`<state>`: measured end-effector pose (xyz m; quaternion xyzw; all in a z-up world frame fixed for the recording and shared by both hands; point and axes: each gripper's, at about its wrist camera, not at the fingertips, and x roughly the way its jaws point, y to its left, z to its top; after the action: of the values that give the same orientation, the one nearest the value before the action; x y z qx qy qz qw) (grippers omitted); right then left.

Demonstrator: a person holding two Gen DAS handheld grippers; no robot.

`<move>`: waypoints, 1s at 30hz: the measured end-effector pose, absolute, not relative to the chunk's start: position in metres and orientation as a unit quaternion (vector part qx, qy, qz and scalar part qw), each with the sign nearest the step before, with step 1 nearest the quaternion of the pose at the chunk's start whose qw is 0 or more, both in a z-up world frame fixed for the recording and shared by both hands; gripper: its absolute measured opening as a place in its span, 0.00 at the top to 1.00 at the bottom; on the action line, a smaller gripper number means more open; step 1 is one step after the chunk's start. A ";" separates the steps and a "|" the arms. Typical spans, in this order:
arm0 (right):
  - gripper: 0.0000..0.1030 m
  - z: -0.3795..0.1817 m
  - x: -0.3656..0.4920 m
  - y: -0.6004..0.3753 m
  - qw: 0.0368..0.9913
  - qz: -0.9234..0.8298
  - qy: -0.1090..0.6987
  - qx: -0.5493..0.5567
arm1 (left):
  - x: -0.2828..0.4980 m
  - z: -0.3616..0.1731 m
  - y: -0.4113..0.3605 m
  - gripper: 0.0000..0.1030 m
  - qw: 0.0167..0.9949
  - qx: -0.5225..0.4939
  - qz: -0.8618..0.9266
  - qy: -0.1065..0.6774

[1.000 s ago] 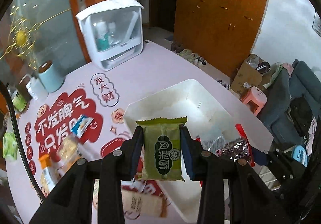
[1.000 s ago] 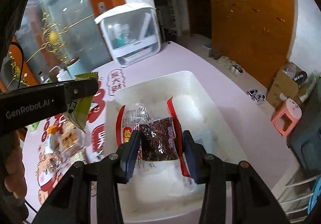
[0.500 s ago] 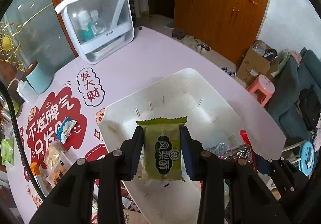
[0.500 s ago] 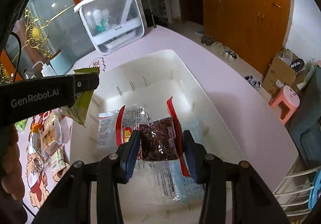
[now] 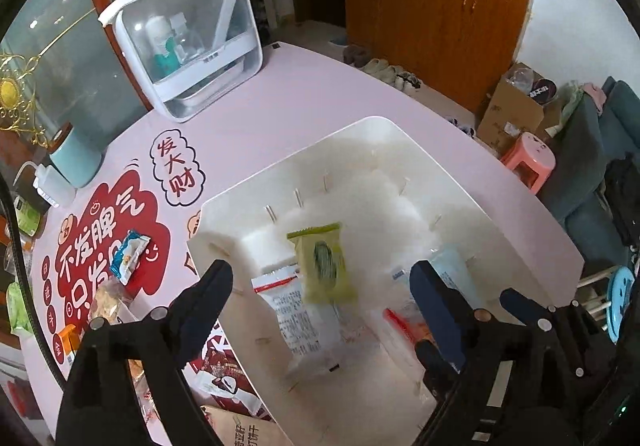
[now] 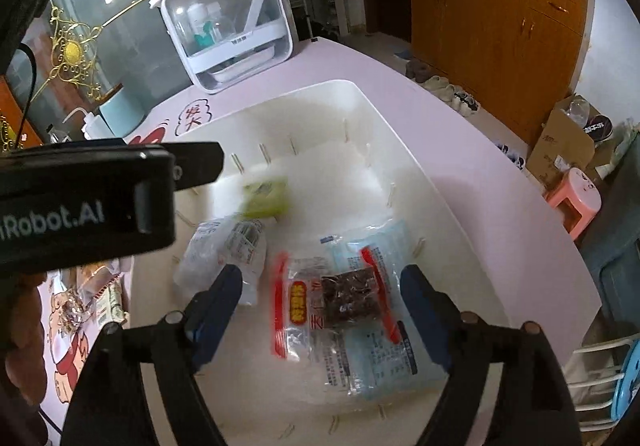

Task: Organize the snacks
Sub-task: 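Carry both packs over the white tray and open both tools to release them, then withdraw both tools from the tray back toward the snack pile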

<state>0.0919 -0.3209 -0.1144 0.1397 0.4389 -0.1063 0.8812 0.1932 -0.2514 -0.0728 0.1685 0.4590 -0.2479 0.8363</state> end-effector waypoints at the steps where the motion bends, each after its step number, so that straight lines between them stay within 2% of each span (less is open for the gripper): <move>1: 0.20 -0.113 0.091 -0.320 0.882 -0.106 0.438 0.139 | 0.193 -0.072 -0.251 0.13 0.836 0.168 -0.247 0.461; 17: 0.20 -0.097 0.077 -0.292 0.886 -0.095 0.431 0.138 | 0.165 -0.046 -0.218 0.13 0.847 0.158 -0.247 0.443; 30: 0.20 -0.077 0.058 -0.252 0.895 -0.080 0.422 0.117 | 0.142 -0.031 -0.161 0.13 0.854 0.135 -0.237 0.444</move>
<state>0.0583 -0.2522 -0.0771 0.1173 0.4221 -0.0804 0.8953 0.1423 -0.1612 -0.0306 0.1345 0.4438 -0.2367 0.8538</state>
